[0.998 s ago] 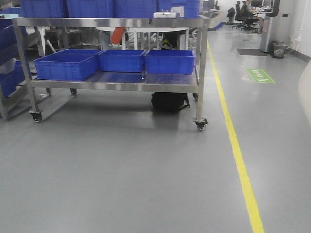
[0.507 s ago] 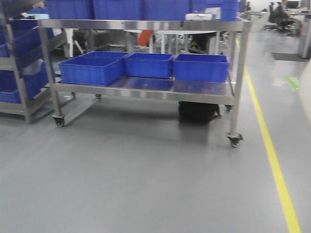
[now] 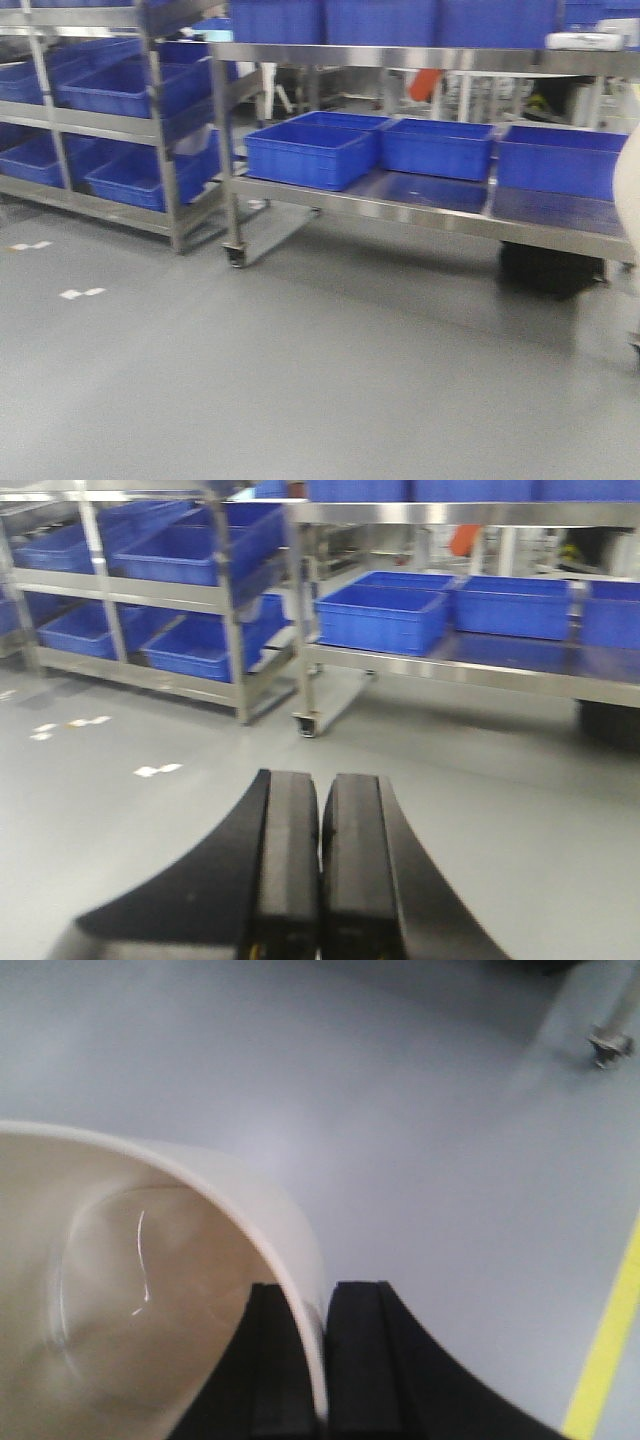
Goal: Move white bin to right shelf second layer
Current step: 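Drive along the aisle past the blue crate racks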
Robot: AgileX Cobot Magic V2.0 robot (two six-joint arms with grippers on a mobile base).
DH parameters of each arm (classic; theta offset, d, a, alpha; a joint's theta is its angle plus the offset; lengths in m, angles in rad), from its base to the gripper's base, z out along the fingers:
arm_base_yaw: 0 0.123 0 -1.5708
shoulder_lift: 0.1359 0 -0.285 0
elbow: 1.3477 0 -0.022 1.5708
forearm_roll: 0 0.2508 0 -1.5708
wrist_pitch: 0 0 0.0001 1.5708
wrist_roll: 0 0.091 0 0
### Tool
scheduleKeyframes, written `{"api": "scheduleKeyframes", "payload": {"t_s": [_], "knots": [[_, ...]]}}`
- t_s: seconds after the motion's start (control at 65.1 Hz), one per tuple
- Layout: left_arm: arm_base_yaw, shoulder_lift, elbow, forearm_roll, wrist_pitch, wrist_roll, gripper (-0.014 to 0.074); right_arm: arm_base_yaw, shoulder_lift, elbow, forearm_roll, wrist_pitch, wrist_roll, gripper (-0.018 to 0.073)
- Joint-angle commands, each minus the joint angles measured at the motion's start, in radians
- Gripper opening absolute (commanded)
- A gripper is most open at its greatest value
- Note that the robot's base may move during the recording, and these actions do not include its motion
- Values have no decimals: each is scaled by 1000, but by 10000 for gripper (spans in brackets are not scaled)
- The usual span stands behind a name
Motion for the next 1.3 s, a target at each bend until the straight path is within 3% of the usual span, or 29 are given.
{"api": "scheduleKeyframes", "payload": {"t_s": [0.0, 1.289], "knots": [[-4, -16, 37, 0, -87, -3, 85, -8, 2, -29, 8, -87, -5, 48], [-4, -16, 37, 0, -87, -3, 85, -8, 2, -29, 8, -87, -5, 48]]}}
